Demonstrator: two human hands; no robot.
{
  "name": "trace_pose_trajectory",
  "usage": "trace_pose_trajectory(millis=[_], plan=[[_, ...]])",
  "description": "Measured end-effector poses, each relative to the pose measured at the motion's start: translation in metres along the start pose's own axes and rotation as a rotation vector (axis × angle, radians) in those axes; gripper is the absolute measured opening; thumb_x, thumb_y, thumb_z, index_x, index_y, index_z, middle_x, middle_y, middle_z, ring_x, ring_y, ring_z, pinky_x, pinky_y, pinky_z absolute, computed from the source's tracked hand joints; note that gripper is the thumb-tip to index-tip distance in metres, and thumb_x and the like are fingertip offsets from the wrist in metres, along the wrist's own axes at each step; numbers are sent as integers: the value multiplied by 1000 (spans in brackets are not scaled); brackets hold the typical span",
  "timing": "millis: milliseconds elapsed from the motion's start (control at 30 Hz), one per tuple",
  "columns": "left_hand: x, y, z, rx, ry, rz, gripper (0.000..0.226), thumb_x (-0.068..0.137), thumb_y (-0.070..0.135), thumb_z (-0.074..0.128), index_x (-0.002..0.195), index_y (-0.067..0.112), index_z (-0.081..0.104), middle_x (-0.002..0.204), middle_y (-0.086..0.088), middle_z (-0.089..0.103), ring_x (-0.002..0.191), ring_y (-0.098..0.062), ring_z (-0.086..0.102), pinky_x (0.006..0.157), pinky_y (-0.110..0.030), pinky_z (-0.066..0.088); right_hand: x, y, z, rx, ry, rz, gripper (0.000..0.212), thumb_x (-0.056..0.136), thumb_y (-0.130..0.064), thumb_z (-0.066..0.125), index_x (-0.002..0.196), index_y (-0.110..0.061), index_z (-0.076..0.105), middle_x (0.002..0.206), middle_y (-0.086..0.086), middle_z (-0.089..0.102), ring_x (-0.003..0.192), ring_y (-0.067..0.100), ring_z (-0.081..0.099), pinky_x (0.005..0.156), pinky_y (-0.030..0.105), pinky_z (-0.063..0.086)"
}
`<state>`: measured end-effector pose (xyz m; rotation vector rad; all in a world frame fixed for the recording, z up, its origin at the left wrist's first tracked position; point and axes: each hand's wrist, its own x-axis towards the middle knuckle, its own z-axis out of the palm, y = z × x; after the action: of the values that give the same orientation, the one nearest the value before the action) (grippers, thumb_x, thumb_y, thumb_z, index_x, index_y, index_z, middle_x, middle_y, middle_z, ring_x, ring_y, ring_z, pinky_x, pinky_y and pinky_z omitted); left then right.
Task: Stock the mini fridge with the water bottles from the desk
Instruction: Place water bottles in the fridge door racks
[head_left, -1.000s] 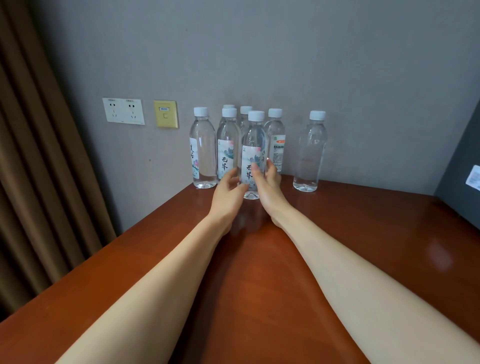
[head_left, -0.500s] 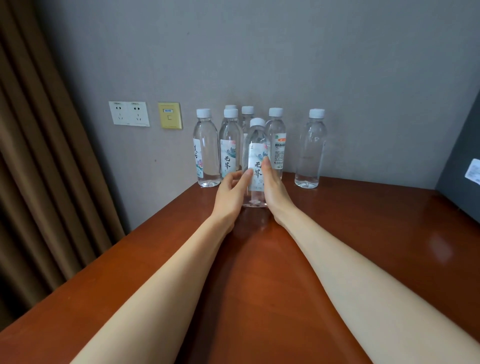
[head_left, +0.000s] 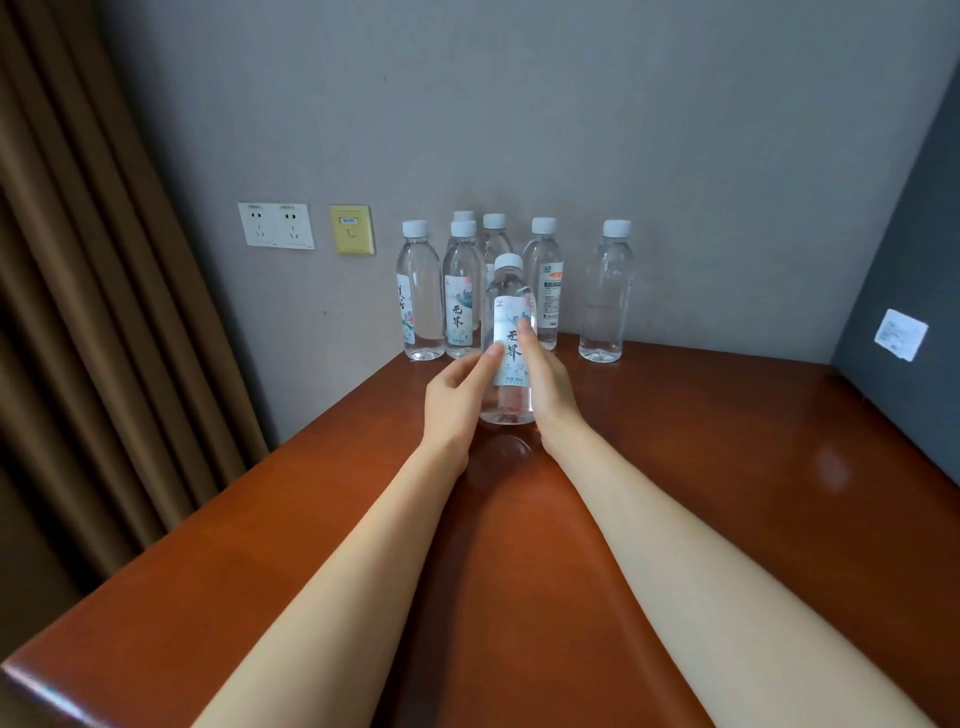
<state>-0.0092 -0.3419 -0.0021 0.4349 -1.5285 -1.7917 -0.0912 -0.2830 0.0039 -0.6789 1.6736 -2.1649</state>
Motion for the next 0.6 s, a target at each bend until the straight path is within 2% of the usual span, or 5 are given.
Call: trace_pose_trajectory(millis=[167, 267, 333, 467, 600], plan=[[-38, 10, 1, -27, -18, -13, 27, 87, 34, 69, 105, 14, 73, 95, -10, 75, 89, -25, 72, 78, -35, 59, -40, -10, -2, 77, 21, 17, 32, 95, -43, 54, 80, -17, 66, 86, 10, 69, 82, 26, 68, 81, 42, 55], [-61, 15, 2, -44, -28, -18, 28, 87, 33, 69, 107, 14, 73, 93, -9, 75, 84, -24, 73, 66, -28, 58, -64, -16, -6, 89, 14, 19, 33, 96, -42, 52, 80, -16, 65, 82, 8, 68, 74, 21, 68, 71, 36, 56], [-76, 19, 1, -43, -30, -23, 27, 87, 32, 69, 106, 13, 73, 91, -10, 75, 79, -23, 73, 60, -26, 56, -78, -21, -9, 93, 22, 38, 33, 96, -41, 52, 88, -12, 65, 87, 11, 68, 75, 22, 67, 74, 39, 56], [-107, 27, 0, -32, -63, -34, 20, 87, 32, 70, 99, 17, 74, 86, -5, 76, 71, -17, 72, 56, -22, 54, -109, -29, -16, 64, 49, 68, 52, 96, -42, 53, 114, 6, 58, 94, 15, 66, 82, 26, 66, 81, 43, 55], [-135, 33, -2, -17, -88, -42, 21, 86, 31, 70, 99, 15, 72, 88, -4, 76, 76, -18, 73, 61, -25, 57, -138, -37, -24, 23, 58, 70, 56, 95, -42, 55, 118, 9, 55, 100, 19, 69, 82, 24, 67, 82, 42, 55]])
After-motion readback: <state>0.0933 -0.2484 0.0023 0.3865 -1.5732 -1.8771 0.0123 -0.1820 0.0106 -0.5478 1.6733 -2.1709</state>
